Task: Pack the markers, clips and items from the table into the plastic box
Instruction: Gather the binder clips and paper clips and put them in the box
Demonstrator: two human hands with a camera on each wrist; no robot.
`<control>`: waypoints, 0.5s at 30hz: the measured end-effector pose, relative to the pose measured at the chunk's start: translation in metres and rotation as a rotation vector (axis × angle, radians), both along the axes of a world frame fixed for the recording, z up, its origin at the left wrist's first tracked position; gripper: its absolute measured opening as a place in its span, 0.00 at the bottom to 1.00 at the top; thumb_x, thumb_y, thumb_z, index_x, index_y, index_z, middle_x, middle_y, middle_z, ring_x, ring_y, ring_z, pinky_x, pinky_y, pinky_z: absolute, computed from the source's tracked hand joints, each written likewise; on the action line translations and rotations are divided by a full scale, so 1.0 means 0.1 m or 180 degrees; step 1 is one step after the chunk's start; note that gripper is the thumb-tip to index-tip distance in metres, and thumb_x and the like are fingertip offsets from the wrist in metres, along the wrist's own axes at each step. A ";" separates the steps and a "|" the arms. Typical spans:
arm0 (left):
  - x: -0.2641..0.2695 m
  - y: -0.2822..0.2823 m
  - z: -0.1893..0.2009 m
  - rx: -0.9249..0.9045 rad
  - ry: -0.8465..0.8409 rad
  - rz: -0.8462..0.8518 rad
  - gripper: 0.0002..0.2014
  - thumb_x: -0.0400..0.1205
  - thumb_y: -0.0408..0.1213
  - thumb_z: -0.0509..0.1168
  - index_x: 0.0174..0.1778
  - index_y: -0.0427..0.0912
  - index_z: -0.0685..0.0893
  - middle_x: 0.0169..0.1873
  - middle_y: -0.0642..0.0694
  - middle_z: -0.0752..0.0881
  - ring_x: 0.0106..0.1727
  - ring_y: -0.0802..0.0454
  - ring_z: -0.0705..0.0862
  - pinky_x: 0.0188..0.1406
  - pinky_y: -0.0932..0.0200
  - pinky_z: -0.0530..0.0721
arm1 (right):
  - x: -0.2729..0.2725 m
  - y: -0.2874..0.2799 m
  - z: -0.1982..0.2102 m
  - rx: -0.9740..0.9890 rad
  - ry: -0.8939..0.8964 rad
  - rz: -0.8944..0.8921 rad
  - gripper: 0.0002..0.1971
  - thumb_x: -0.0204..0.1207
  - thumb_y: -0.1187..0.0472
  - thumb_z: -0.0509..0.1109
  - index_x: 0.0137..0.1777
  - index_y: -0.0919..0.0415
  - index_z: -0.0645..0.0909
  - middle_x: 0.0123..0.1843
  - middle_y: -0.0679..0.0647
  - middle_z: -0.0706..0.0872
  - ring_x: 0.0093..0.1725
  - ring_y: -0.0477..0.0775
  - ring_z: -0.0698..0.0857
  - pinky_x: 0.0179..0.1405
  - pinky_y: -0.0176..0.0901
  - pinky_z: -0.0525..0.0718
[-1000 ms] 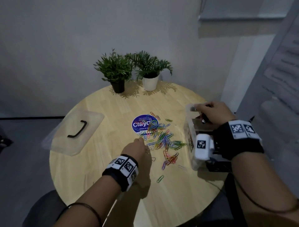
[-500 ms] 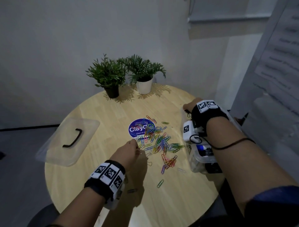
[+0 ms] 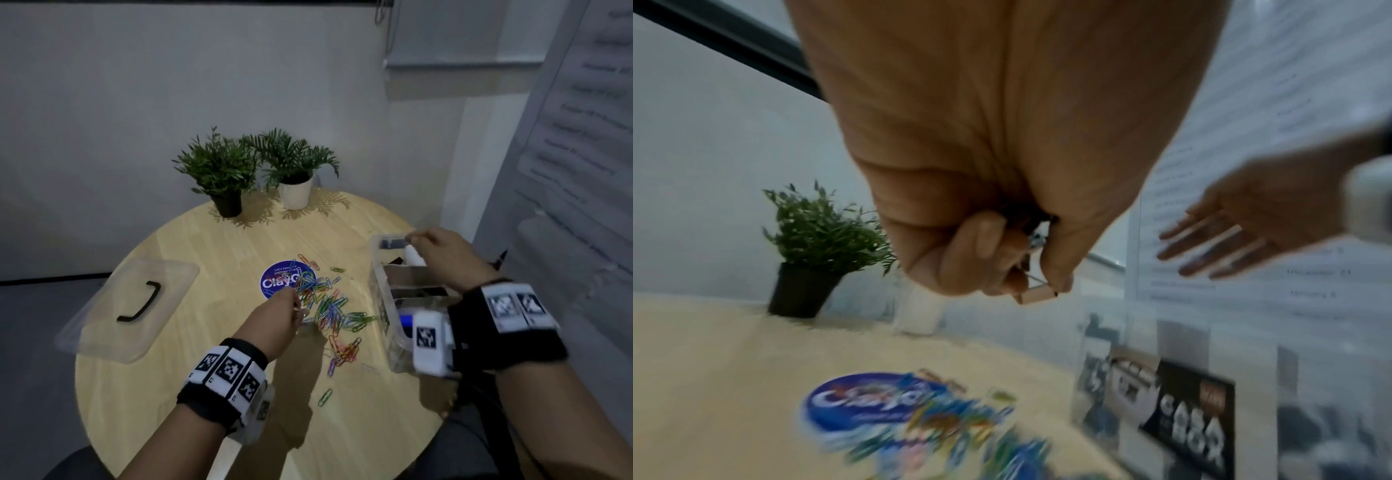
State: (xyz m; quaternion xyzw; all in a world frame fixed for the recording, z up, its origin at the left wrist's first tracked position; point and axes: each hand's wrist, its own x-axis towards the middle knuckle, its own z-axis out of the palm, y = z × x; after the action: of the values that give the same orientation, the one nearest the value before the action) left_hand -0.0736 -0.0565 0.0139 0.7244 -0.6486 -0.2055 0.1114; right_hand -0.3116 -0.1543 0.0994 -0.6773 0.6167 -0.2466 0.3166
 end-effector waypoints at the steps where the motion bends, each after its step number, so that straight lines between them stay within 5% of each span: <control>1: -0.10 -0.06 0.09 -0.0071 0.0094 -0.0045 0.11 0.87 0.43 0.56 0.58 0.40 0.73 0.52 0.41 0.84 0.46 0.45 0.81 0.42 0.55 0.74 | -0.09 0.13 -0.08 0.0048 0.0101 0.0027 0.11 0.84 0.56 0.57 0.58 0.54 0.80 0.50 0.51 0.81 0.50 0.52 0.79 0.46 0.44 0.74; 5: -0.59 -0.48 0.39 -0.0235 0.0166 -0.0237 0.11 0.87 0.42 0.58 0.56 0.37 0.75 0.55 0.39 0.84 0.53 0.42 0.82 0.47 0.52 0.76 | -0.29 0.29 -0.66 -0.0214 0.0907 0.0000 0.20 0.78 0.46 0.58 0.63 0.55 0.78 0.61 0.54 0.83 0.64 0.59 0.80 0.62 0.56 0.80; 8: -0.90 -0.98 0.51 -0.0272 -0.0260 -0.0323 0.14 0.86 0.42 0.58 0.60 0.34 0.75 0.59 0.34 0.82 0.58 0.35 0.82 0.49 0.50 0.75 | -0.29 0.36 -0.82 0.0086 0.1280 0.0054 0.27 0.80 0.44 0.57 0.76 0.56 0.65 0.80 0.57 0.64 0.80 0.63 0.59 0.79 0.62 0.62; 11: -1.11 -1.42 0.56 -0.0235 -0.0587 -0.0397 0.12 0.86 0.37 0.59 0.59 0.33 0.75 0.59 0.34 0.81 0.57 0.35 0.82 0.45 0.51 0.72 | -0.27 0.45 -0.80 0.0186 0.1425 0.0207 0.32 0.82 0.41 0.53 0.81 0.55 0.54 0.86 0.55 0.51 0.84 0.63 0.47 0.82 0.61 0.55; 15: -1.24 -1.87 0.33 0.0121 -0.1085 -0.0626 0.10 0.81 0.39 0.66 0.54 0.37 0.78 0.53 0.36 0.84 0.49 0.37 0.84 0.43 0.50 0.80 | -0.27 0.45 -0.79 0.0060 0.1584 0.0232 0.32 0.82 0.41 0.52 0.82 0.55 0.53 0.85 0.54 0.53 0.84 0.63 0.49 0.81 0.61 0.55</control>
State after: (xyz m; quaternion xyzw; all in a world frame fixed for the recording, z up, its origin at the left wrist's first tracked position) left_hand -0.1974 -0.2434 0.0472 0.6838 -0.7217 -0.1020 -0.0345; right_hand -0.3390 -0.1092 0.0199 -0.7359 0.6531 -0.0550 0.1700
